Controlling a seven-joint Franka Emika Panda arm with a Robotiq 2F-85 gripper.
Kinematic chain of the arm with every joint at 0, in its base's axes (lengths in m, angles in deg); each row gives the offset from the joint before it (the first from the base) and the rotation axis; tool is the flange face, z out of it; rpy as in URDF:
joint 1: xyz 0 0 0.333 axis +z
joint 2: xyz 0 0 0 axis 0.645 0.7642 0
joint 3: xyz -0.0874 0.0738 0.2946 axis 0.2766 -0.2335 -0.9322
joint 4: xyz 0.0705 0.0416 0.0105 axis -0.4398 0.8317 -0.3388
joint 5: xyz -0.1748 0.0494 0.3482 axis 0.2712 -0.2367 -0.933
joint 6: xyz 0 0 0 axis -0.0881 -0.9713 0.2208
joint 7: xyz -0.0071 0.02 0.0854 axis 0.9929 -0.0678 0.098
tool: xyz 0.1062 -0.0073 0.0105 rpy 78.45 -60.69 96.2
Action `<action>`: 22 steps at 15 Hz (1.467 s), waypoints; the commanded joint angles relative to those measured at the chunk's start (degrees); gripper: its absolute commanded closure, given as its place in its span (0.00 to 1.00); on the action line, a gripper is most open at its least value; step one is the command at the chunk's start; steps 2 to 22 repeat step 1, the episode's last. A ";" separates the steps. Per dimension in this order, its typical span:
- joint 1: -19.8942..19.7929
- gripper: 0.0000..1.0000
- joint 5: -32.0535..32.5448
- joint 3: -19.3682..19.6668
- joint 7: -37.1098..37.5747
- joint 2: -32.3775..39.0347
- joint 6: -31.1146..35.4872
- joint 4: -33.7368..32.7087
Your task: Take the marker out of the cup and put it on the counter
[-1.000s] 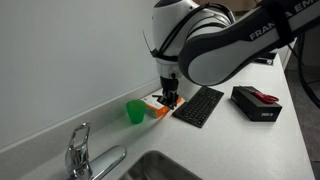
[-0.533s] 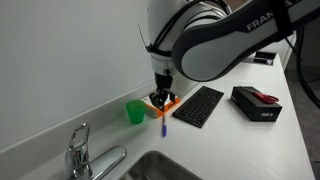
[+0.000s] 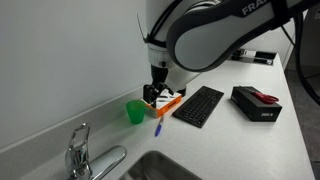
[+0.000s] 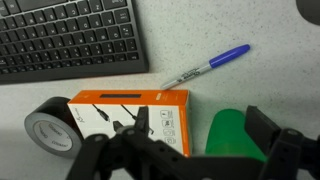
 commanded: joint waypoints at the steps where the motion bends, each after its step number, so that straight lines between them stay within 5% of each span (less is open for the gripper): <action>1: 0.34 0.00 -0.24 0.40 -0.19 0.05 -0.07 -0.04; 22: 0.34 0.00 -0.24 0.40 -0.19 0.05 -0.07 -0.04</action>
